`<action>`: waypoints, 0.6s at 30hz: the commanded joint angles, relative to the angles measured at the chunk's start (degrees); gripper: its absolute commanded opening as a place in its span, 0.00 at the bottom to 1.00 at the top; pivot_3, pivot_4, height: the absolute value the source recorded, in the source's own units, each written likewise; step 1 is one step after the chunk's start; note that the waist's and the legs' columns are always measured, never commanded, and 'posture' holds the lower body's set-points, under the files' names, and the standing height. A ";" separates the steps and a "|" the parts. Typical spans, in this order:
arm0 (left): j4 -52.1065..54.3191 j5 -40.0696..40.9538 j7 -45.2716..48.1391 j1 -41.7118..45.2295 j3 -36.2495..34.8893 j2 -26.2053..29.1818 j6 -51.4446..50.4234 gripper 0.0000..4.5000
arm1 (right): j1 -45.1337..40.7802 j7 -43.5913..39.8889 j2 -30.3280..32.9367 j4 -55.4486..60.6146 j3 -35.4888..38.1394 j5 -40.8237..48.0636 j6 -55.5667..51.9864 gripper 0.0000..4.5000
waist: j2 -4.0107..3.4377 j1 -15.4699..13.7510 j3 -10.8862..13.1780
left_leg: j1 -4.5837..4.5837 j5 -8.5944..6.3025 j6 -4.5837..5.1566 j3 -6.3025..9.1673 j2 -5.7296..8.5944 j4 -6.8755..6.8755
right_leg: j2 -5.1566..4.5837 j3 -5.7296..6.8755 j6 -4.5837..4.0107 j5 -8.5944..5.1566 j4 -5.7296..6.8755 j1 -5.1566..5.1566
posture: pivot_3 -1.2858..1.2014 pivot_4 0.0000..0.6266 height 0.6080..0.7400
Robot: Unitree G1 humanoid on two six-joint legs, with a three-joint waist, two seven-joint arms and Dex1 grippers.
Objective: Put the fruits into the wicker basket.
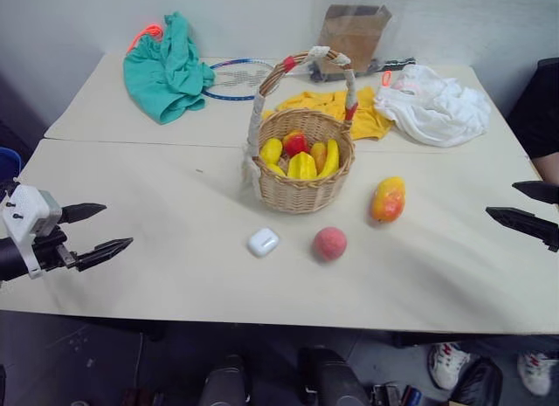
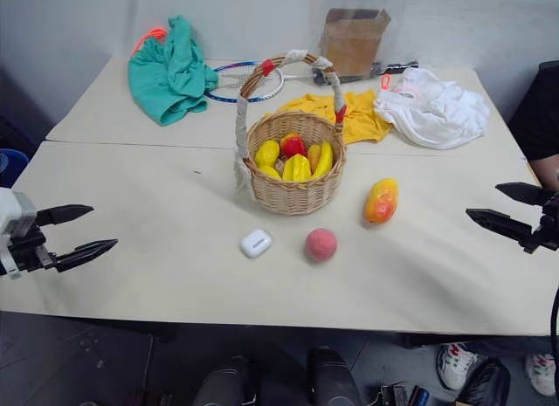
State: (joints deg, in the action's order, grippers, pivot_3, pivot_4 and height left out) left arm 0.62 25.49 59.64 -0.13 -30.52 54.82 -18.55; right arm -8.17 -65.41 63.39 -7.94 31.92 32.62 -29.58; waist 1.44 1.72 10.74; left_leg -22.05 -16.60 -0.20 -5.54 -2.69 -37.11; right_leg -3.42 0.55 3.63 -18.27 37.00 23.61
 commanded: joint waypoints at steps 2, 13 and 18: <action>1.67 1.17 0.24 3.16 2.64 -0.45 -0.02 1.00 | -1.68 0.27 0.24 3.08 0.20 0.29 1.28 1.00 | 0.00 -0.01 0.00 | 0.00 0.00 0.00 0.00 0.00 0.00 | 0.01 0.00 0.00 0.00 0.01 0.00 | 0.52 0.24 1.00; 4.91 -0.67 7.43 23.50 27.65 -5.26 -3.64 1.00 | -1.61 -0.65 -0.42 28.65 -5.01 11.13 -9.42 1.00 | 0.00 -0.27 0.00 | -0.05 0.02 0.00 0.01 0.03 -0.12 | 0.08 0.01 0.05 0.03 0.09 -0.01 | 0.52 0.24 1.00; 6.51 -4.03 2.44 26.93 36.09 -11.66 -8.50 1.00 | -2.05 3.44 -3.10 37.98 -8.03 14.15 -10.66 1.00 | 0.01 -0.09 0.00 | -0.10 0.02 0.00 0.01 0.01 -0.22 | 0.18 -0.03 0.09 0.04 0.09 0.00 | 0.52 0.24 1.00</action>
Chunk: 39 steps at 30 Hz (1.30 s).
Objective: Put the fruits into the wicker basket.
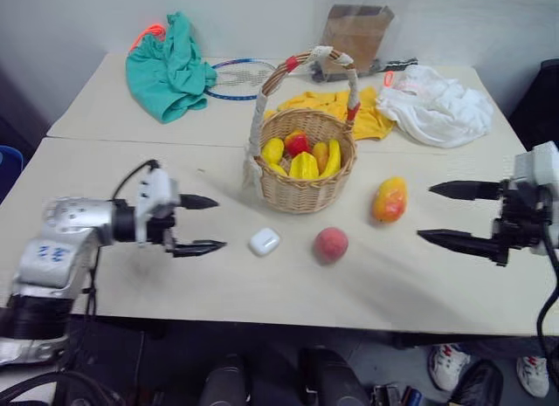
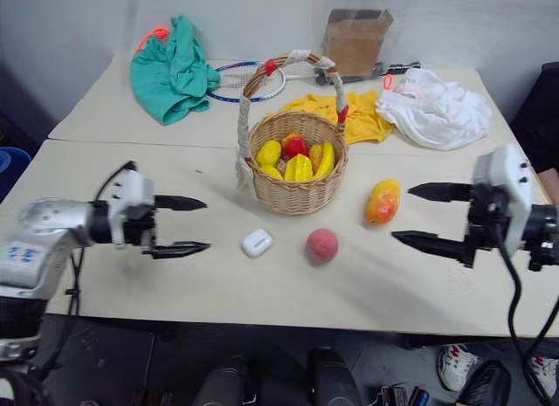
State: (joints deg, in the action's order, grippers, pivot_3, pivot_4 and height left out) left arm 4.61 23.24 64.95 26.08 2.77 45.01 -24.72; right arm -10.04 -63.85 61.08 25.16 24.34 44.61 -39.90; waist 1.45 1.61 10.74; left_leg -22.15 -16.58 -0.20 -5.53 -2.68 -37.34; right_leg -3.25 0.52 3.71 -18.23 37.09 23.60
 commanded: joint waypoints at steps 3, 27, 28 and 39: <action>2.07 -5.96 -8.97 1.78 6.31 -6.10 -4.69 1.00 | 0.93 3.79 -2.02 8.62 -1.17 3.15 -0.67 1.00 | 0.00 -0.18 0.00 | -0.02 0.04 -0.04 0.02 -0.03 -0.07 | 0.05 -0.02 0.00 0.00 0.02 0.00 | 0.52 0.24 1.00; 8.23 -13.80 -24.45 -0.31 13.91 -13.31 -22.35 0.61 | 1.16 7.13 -4.17 9.79 -4.31 4.12 2.47 1.00 | 0.03 -0.21 -0.01 | -0.01 0.03 0.01 0.09 -0.01 -0.33 | 0.04 -0.06 0.09 0.04 0.09 -0.12 | 0.52 0.24 1.00; 8.50 -13.90 -24.89 -0.92 13.22 -13.00 -22.48 0.56 | 0.65 6.88 -4.16 9.45 -4.97 3.98 2.71 1.00 | 0.03 -0.18 -0.01 | -0.01 0.03 0.01 0.09 -0.02 -0.33 | 0.04 -0.07 0.09 0.04 0.10 -0.12 | 0.52 0.24 1.00; 10.34 -11.83 -39.51 -13.57 -18.35 -12.28 -28.43 0.54 | -4.80 5.02 -4.53 6.82 -9.40 4.07 3.03 1.00 | 0.05 0.24 -0.01 | 0.17 0.05 -0.05 0.10 -0.09 -0.29 | 0.17 -0.28 0.01 0.00 0.32 -0.04 | 0.52 0.24 1.00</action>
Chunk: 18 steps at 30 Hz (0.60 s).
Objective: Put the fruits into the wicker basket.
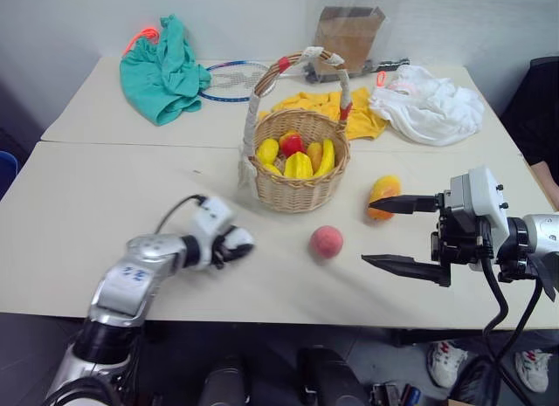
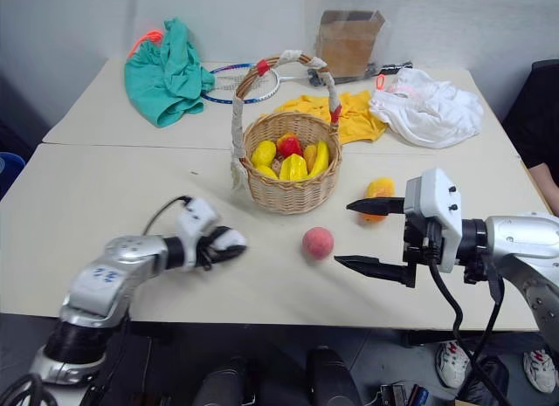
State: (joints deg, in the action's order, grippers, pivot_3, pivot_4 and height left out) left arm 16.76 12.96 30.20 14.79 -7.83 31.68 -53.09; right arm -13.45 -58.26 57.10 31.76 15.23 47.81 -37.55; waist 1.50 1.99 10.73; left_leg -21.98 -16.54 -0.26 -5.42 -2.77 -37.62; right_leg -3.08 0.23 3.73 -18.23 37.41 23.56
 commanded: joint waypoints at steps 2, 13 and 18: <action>-4.46 -3.89 -8.33 -4.61 -11.42 2.43 1.86 0.54 | -2.12 -1.10 -0.75 -0.23 -1.11 0.69 0.82 1.00 | 0.01 -0.37 -0.01 | 0.00 0.00 -0.01 0.00 0.02 0.00 | -0.03 0.01 0.00 0.00 -0.01 -0.01 | 0.52 0.24 1.00; -7.80 -4.39 -17.31 -7.16 -21.66 2.57 6.54 0.99 | -7.74 -4.23 -2.34 -5.51 -6.65 -2.08 1.15 1.00 | 0.12 -0.52 -0.07 | 0.07 -0.04 0.03 0.00 0.14 0.23 | -0.29 0.09 -0.01 0.00 -0.06 -0.01 | 0.52 0.24 1.00; -2.66 5.89 -11.90 -5.07 -31.96 4.14 1.83 0.99 | -6.03 -3.28 -1.52 -6.03 -3.75 -2.09 0.00 1.00 | 0.17 -0.39 -0.07 | 0.00 -0.05 0.01 0.02 0.11 0.30 | -0.30 0.14 -0.04 -0.02 -0.10 0.07 | 0.52 0.24 1.00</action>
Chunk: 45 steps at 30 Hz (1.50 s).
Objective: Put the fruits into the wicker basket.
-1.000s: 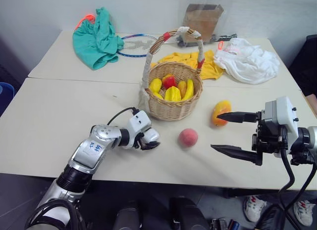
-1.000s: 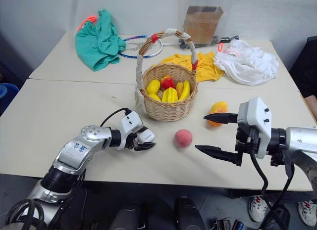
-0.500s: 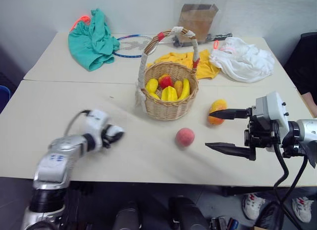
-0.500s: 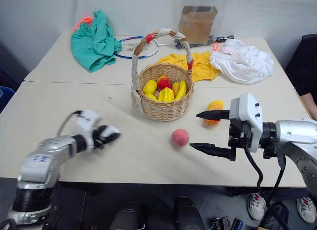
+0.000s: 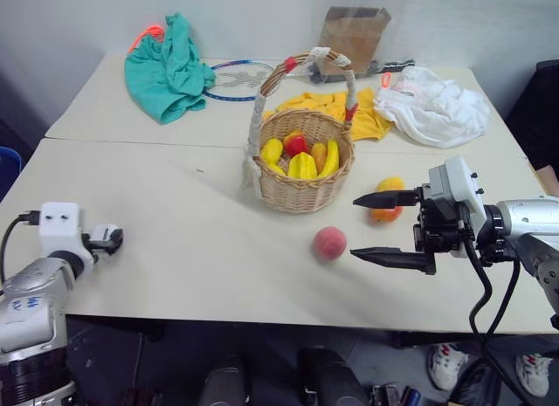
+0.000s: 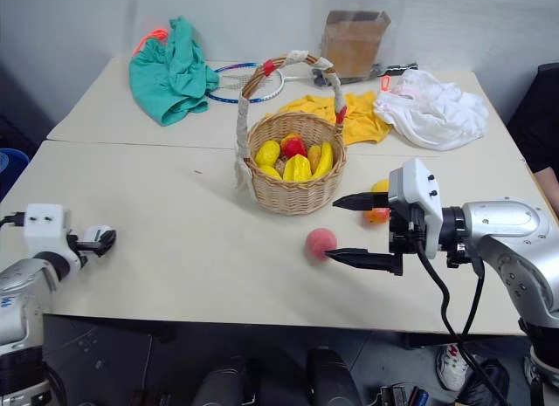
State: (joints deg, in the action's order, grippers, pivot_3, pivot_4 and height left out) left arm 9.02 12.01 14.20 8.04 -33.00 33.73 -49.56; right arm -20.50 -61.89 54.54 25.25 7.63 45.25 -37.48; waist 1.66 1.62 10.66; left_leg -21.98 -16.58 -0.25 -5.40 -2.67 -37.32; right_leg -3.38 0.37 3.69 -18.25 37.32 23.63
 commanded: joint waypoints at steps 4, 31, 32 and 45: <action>11.50 27.02 19.69 5.03 -16.19 9.93 -7.71 0.99 | 9.17 1.64 2.89 0.49 13.37 1.02 -2.22 1.00 | 0.40 -0.41 0.04 | -0.22 0.09 -0.18 0.21 -0.02 -0.05 | -0.04 0.26 -0.07 -0.03 -0.02 0.07 | 0.52 0.24 1.00; 9.90 30.51 55.54 20.01 25.47 23.39 11.40 0.99 | 16.28 19.10 -15.40 -0.53 0.69 -13.39 0.02 1.00 | 0.05 0.32 0.04 | 0.36 0.18 -0.48 -0.16 -0.10 0.20 | 0.79 -0.72 -0.03 -0.01 -0.14 -0.12 | 0.52 0.24 1.00; 9.63 30.18 55.56 20.68 26.06 23.02 11.72 0.99 | 15.21 20.17 -16.61 -1.21 -1.84 -15.04 0.45 1.00 | 0.06 0.08 0.04 | 0.33 0.20 -0.52 -0.21 -0.08 0.19 | 0.78 -0.75 -0.03 -0.04 -0.09 -0.05 | 0.52 0.24 1.00; 10.49 30.11 55.09 22.12 26.82 21.74 11.34 0.99 | 7.42 23.56 -26.08 -12.30 -13.66 -24.92 6.31 1.00 | 0.07 0.15 0.03 | -0.11 0.12 -0.47 -0.19 -0.13 -0.25 | 0.79 -0.71 0.03 -0.05 0.12 0.25 | 0.52 0.24 1.00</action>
State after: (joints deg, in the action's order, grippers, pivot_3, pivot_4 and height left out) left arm 17.88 42.21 69.45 29.36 -5.57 55.15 -38.70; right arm -12.21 -38.46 28.99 13.40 -5.89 21.13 -32.56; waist 1.74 1.77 10.69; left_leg -22.07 -16.46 -0.72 -5.59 -2.80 -37.57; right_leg -2.58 -0.34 3.72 -18.30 37.46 23.87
